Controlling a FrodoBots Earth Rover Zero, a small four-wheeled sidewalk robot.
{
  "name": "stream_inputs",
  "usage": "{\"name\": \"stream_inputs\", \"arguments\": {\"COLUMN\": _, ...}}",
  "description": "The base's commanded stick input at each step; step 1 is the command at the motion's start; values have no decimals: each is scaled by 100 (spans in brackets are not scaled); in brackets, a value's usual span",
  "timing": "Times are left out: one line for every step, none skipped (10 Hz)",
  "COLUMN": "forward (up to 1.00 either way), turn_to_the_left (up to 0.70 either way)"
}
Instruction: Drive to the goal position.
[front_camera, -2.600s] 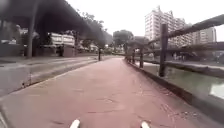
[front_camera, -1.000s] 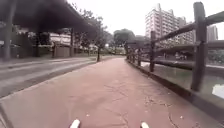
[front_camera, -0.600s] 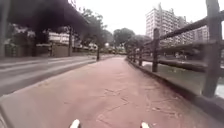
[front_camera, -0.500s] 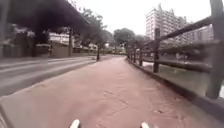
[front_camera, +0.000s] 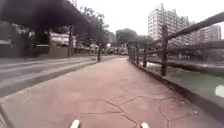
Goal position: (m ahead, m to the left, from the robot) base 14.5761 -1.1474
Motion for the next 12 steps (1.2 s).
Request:
{"name": "stream_inputs", "arguments": {"forward": 70, "turn_to_the_left": 0}}
{"name": "stream_inputs", "arguments": {"forward": 70, "turn_to_the_left": 0}}
{"name": "stream_inputs", "arguments": {"forward": 70, "turn_to_the_left": 0}}
{"name": "stream_inputs", "arguments": {"forward": 70, "turn_to_the_left": 0}}
{"name": "stream_inputs", "arguments": {"forward": 70, "turn_to_the_left": 0}}
{"name": "stream_inputs", "arguments": {"forward": 70, "turn_to_the_left": 0}}
{"name": "stream_inputs", "arguments": {"forward": 70, "turn_to_the_left": 0}}
{"name": "stream_inputs", "arguments": {"forward": 70, "turn_to_the_left": 0}}
{"name": "stream_inputs", "arguments": {"forward": 70, "turn_to_the_left": 0}}
{"name": "stream_inputs", "arguments": {"forward": 70, "turn_to_the_left": 0}}
{"name": "stream_inputs", "arguments": {"forward": 70, "turn_to_the_left": 0}}
{"name": "stream_inputs", "arguments": {"forward": 70, "turn_to_the_left": 0}}
